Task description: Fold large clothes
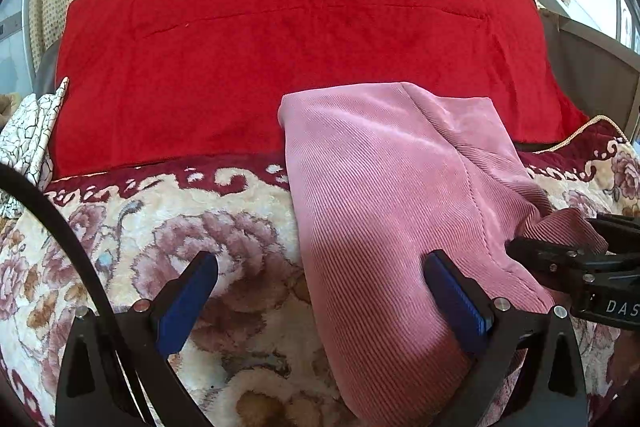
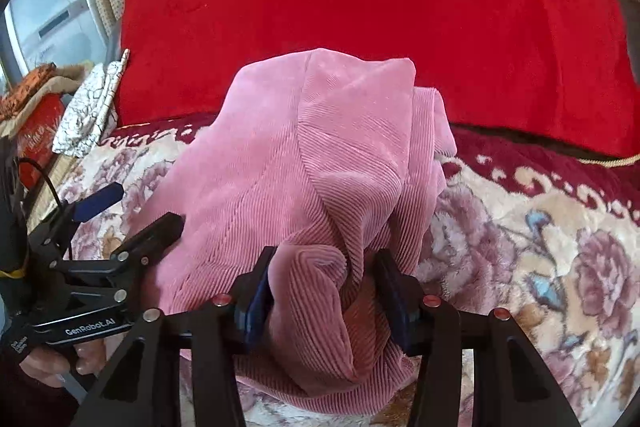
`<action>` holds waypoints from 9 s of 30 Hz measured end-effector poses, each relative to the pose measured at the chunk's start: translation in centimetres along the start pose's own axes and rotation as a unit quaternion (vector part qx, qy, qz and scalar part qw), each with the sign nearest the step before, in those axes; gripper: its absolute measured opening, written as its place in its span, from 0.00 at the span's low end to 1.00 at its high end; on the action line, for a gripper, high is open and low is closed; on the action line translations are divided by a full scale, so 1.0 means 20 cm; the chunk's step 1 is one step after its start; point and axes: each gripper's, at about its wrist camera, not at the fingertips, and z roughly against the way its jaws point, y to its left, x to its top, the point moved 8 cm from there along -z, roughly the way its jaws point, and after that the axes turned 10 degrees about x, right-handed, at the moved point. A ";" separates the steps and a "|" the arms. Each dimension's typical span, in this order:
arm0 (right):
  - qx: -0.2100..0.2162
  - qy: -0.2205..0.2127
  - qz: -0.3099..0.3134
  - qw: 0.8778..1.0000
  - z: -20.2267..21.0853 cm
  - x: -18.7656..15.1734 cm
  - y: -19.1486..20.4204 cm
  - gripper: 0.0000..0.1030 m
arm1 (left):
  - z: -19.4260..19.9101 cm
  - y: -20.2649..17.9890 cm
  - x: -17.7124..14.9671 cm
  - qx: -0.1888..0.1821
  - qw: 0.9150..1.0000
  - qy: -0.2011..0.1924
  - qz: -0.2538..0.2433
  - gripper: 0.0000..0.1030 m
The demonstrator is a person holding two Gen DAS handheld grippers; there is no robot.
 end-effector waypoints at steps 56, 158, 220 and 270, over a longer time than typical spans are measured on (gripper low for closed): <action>0.034 -0.037 -0.082 0.995 -0.13 0.25 -0.16 0.38 | 0.03 0.01 0.02 0.017 1.000 -0.009 -0.016 1.00; 0.239 -0.011 -0.217 0.947 0.12 -0.46 0.01 0.58 | 0.42 -0.11 -0.40 -0.182 0.976 0.113 0.041 0.80; -0.094 -0.189 0.062 0.976 1.65 -0.46 0.77 0.74 | 2.18 0.35 0.00 0.162 0.960 -0.219 0.063 0.98; -0.151 -0.304 0.082 0.937 2.11 -0.46 0.89 0.74 | 2.44 0.27 -0.01 0.154 0.953 -0.251 0.067 0.98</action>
